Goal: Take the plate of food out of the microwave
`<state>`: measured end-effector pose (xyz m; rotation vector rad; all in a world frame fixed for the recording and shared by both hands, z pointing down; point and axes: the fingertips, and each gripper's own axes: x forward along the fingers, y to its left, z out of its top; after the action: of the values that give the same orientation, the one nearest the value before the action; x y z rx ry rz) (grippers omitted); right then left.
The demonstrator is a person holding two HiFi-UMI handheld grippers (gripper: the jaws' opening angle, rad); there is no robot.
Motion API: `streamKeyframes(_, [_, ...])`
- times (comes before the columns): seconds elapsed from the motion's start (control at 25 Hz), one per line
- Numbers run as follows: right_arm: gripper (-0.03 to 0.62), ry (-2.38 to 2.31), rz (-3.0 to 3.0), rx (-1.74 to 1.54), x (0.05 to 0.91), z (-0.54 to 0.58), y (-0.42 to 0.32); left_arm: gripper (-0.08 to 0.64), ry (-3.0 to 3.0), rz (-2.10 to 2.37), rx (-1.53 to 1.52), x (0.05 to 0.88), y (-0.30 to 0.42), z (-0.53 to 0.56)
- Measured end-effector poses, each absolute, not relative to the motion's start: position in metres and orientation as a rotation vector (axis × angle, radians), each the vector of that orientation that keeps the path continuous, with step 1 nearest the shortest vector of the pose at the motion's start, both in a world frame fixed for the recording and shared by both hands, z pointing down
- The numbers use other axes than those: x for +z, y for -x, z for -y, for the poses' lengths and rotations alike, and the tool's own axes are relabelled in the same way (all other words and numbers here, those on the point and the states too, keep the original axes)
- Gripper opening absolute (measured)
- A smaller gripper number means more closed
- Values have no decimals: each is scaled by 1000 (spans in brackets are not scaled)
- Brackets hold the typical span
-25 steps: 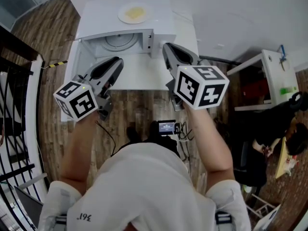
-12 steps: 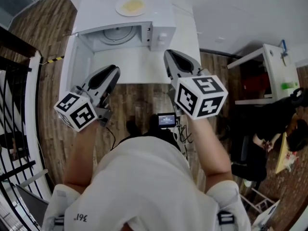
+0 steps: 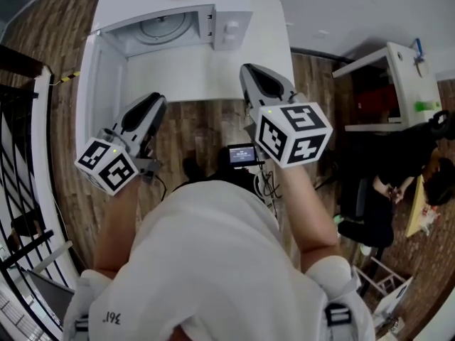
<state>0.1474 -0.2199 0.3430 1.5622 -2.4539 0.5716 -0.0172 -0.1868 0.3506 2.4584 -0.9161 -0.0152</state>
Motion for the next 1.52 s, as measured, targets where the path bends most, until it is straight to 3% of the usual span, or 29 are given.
streamKeyframes(1.52, [2,-1510,2395,581,402,184,-136,64,-2445,923,-25,384,31,167])
